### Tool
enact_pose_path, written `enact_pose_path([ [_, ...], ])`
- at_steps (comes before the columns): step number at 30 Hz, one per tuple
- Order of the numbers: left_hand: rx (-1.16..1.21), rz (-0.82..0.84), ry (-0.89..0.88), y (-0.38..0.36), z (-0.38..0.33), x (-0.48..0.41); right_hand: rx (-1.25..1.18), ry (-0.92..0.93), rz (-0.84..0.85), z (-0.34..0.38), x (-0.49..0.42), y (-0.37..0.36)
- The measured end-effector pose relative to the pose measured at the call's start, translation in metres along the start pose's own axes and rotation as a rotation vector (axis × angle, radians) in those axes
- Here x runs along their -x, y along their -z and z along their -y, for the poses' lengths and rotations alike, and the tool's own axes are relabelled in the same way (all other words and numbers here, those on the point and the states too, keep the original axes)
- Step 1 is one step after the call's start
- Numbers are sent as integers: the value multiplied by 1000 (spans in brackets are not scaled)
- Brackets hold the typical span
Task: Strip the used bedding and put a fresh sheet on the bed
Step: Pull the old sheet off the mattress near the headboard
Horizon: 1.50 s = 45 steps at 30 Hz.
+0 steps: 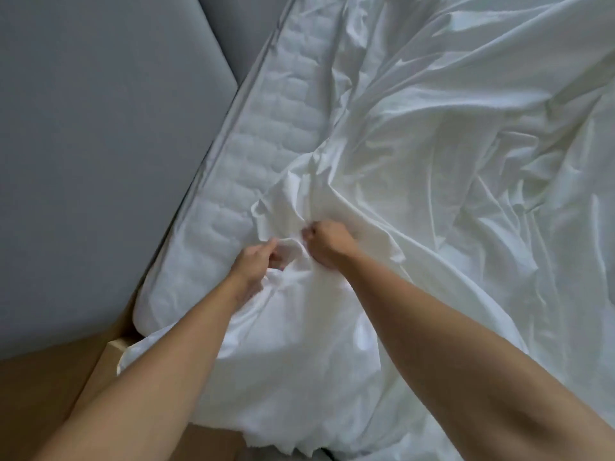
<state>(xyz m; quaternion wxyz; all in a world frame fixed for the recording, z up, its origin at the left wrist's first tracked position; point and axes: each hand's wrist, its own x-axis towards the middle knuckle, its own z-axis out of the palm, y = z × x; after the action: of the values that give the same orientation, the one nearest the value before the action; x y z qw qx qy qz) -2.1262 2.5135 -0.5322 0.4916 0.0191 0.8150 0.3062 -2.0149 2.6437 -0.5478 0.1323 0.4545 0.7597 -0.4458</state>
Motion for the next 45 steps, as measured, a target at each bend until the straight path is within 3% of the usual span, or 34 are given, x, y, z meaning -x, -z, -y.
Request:
enact_pose_path([
  [2,-81,-162,-33,-4,-14,-35,119,81,-629,-6,-12,11],
  [3,-76,-186,-33,-6,-25,-50,168,50,-829,-14,-23,18],
  [4,1,-147,-11,-10,-34,-63,166,-46,-874,-26,-36,23],
  [7,174,73,80,-23,-47,-88,13,-291,-415,-65,-65,25],
  [8,169,100,80,-25,-49,-93,8,-282,-305,-74,-69,22],
  [10,130,-6,-43,-27,-54,-100,38,-201,-282,-81,-71,24],
  [12,-53,-192,-265,-23,-64,-104,48,-118,-431,-84,-65,35],
  [15,-279,-371,-543,-29,-82,-79,-41,-81,-884,-108,-33,68],
  [18,-391,-461,-719,-46,-84,-50,-233,-355,-1259,-164,22,98],
  [19,-406,-482,-755,-50,-83,-43,-250,-523,-1258,-189,39,104],
  [21,-435,-515,-804,-56,-82,-34,-225,-833,-908,-227,67,105],
  [22,-459,-528,-824,-58,-82,-30,-188,-902,-713,-237,76,105],
  [23,-480,-540,-845,-62,-81,-27,-105,-916,-625,-235,79,105],
  [24,-495,-537,-867,-67,-81,-24,-22,-868,-694,-227,75,105],
  [25,-499,-510,-886,-73,-81,-20,42,-741,-884,-213,66,105],
  [26,-500,-464,-894,-80,-80,-17,85,-557,-1022,-190,53,105],
  [27,-502,-409,-888,-86,-80,-15,87,-363,-1040,-162,37,103],
  [29,-504,-314,-846,-92,-81,-12,-37,-171,-728,-109,3,92],
  [31,-502,-254,-793,-87,-84,-13,-59,-197,-372,-83,-25,77],
  [32,-507,-245,-769,-81,-86,-14,-19,-181,-306,-76,-31,74],
  [34,-519,-275,-738,-64,-88,-19,60,-61,-428,-78,-28,83],
  [37,-558,-372,-704,-43,-91,-26,60,62,-855,-118,4,114],
  [38,-575,-392,-699,-39,-91,-29,29,16,-977,-138,19,124],
  [40,-603,-421,-692,-35,-92,-32,-71,-297,-1087,-177,43,140],
  [41,-625,-439,-685,-35,-92,-33,-64,-494,-969,-194,51,142],
  [43,-709,-479,-673,-38,-91,-31,-48,-743,-560,-215,59,141],
  [44,-741,-504,-683,-41,-90,-29,-50,-787,-517,-211,59,141],
  [45,-733,-525,-707,-43,-89,-27,-28,-779,-589,-203,52,141],
])
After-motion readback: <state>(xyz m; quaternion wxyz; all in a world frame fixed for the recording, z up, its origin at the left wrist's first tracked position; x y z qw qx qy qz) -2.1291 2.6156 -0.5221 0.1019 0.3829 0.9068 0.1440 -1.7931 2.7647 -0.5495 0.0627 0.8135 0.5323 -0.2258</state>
